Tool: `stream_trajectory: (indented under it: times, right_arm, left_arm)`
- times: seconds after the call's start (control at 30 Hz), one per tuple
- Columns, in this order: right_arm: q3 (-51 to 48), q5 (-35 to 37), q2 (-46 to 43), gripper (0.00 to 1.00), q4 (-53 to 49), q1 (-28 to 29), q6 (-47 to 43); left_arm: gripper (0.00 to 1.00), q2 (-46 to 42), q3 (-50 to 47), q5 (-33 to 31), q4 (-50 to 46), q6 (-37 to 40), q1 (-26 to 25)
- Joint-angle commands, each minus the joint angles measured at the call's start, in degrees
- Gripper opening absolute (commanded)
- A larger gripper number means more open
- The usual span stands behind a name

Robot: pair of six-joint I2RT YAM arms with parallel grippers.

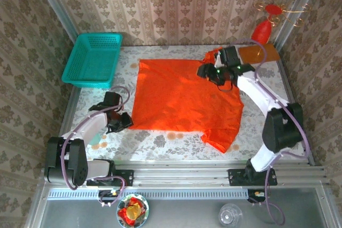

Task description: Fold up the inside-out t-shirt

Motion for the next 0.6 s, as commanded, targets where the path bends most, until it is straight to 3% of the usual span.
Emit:
stream_trajectory:
  times: [0.0,0.23,0.43,0.57]
  right_arm:
    - [-8.89,3.22,-7.98,0.62,0.43,0.46,0.76]
    - [-17.25,4.62,-20.7,0.63,-5.71,0.5,0.75]
    - [-22.04,7.82,-29.26,0.63,-10.57,0.52,1.37]
    - [-25.22,8.97,-33.01,0.62,-13.25,0.5,1.98]
  left_arm:
    - [0.29,-1.31,-0.84,-1.66,-1.88,-0.59,-0.04]
    - [0.3,-1.16,-1.38,-5.68,-2.04,-0.42,-1.71]
    - [0.31,2.37,-2.16,-4.77,1.28,-0.77,-3.05]
    - [0.26,4.6,-2.07,-4.99,1.8,-0.86,-4.26]
